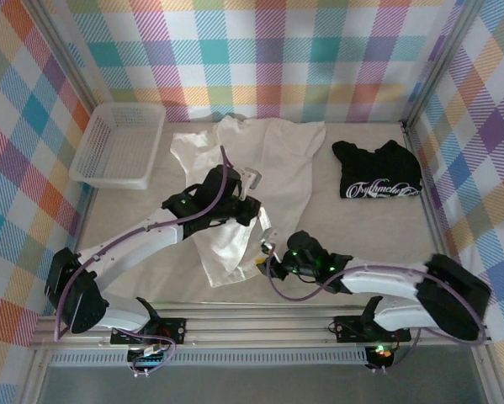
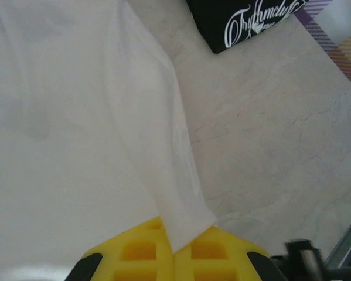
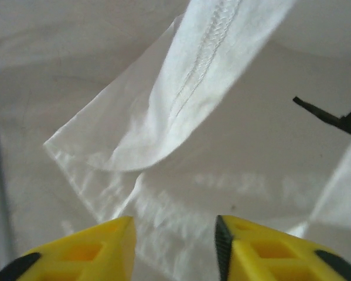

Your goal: Fold the inside-out t-shirt

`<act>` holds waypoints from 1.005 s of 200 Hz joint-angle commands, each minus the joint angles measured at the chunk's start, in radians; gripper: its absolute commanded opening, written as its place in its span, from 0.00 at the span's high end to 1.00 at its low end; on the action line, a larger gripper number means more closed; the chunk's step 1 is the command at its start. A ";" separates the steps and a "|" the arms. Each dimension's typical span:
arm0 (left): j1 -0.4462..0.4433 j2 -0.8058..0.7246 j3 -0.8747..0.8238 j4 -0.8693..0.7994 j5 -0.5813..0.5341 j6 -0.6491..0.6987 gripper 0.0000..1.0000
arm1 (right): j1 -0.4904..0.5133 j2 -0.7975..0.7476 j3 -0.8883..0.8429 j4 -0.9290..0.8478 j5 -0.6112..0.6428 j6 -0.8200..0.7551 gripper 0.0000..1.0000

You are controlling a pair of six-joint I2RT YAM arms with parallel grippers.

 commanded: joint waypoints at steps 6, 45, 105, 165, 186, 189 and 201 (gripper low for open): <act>0.010 -0.057 0.047 -0.082 0.004 0.010 1.00 | 0.004 0.187 0.040 0.361 0.110 -0.077 0.66; 0.012 -0.096 0.051 -0.108 0.007 -0.003 1.00 | -0.012 0.414 0.087 0.586 0.265 -0.179 0.77; 0.011 -0.144 0.052 -0.082 0.160 -0.066 1.00 | -0.073 0.516 0.252 0.453 0.405 -0.067 0.78; -0.023 -0.169 0.105 -0.002 0.313 -0.127 1.00 | -0.136 0.535 0.388 0.220 0.474 0.037 0.76; -0.045 -0.164 0.143 0.001 0.316 -0.122 1.00 | -0.156 0.542 0.440 0.117 0.442 0.026 0.73; -0.046 -0.162 0.148 0.001 0.315 -0.120 1.00 | -0.158 0.543 0.449 0.104 0.435 0.021 0.73; -0.051 -0.157 0.166 -0.004 0.308 -0.118 1.00 | -0.163 0.551 0.494 0.027 0.434 0.003 0.71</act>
